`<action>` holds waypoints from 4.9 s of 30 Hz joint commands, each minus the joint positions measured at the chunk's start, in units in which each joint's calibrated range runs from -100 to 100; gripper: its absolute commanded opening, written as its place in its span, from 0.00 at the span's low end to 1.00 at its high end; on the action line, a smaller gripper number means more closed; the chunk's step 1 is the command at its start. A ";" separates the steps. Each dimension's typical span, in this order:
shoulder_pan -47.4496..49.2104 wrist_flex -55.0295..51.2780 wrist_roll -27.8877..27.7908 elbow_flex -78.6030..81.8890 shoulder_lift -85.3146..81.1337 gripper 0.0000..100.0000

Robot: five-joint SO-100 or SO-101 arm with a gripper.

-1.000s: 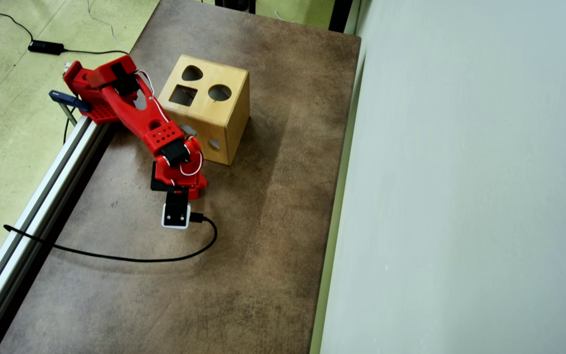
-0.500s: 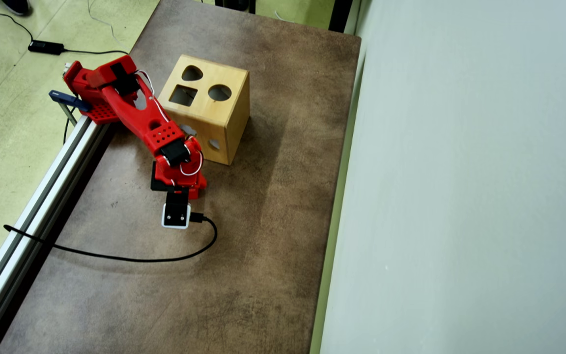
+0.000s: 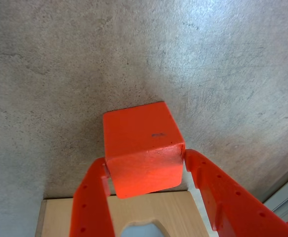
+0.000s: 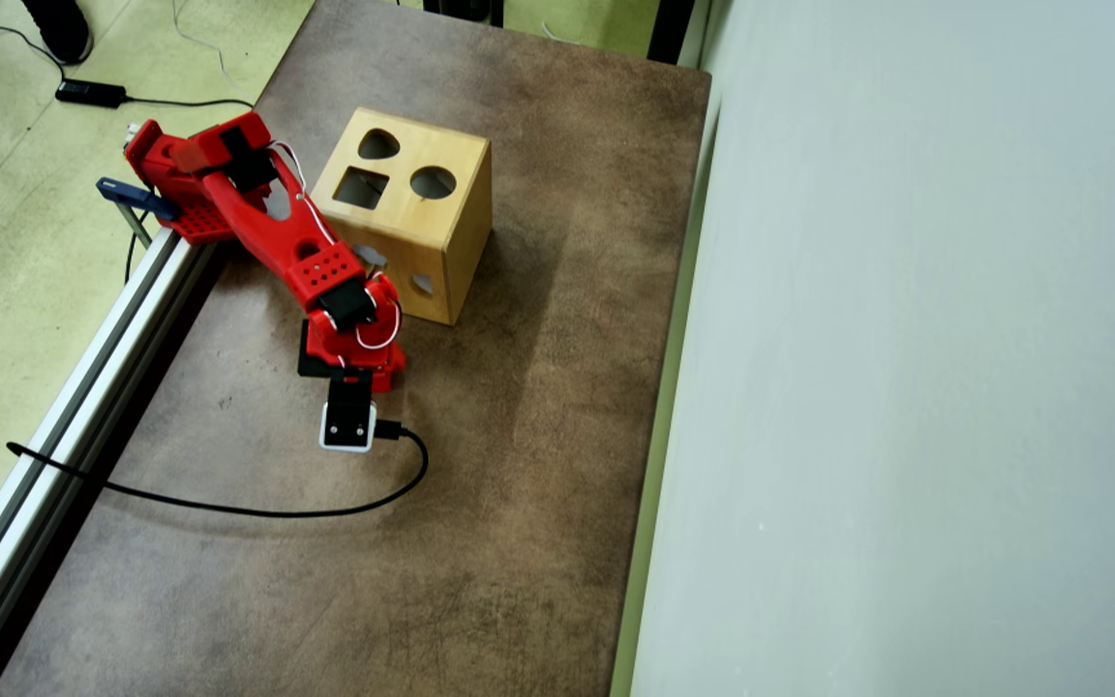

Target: Pick and place the red cube on the square hole

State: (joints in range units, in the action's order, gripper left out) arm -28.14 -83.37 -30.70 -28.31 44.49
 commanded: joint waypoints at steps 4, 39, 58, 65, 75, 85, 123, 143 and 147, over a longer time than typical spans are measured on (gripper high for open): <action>0.65 -0.22 0.00 -0.85 -0.88 0.16; -2.62 -0.38 17.97 -1.03 -53.11 0.08; 27.24 -14.86 19.24 4.34 -63.22 0.07; 27.32 -14.86 20.51 19.72 -70.27 0.07; 27.32 -14.86 24.91 33.85 -78.33 0.07; 26.72 -14.86 25.01 42.35 -79.18 0.07; 27.17 -14.86 25.01 44.76 -79.10 0.07; 26.50 -14.86 26.67 45.39 -84.70 0.07; 26.50 -14.86 26.67 45.57 -84.70 0.07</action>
State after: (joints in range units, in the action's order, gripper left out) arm -1.11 -97.66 -4.22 17.56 -38.47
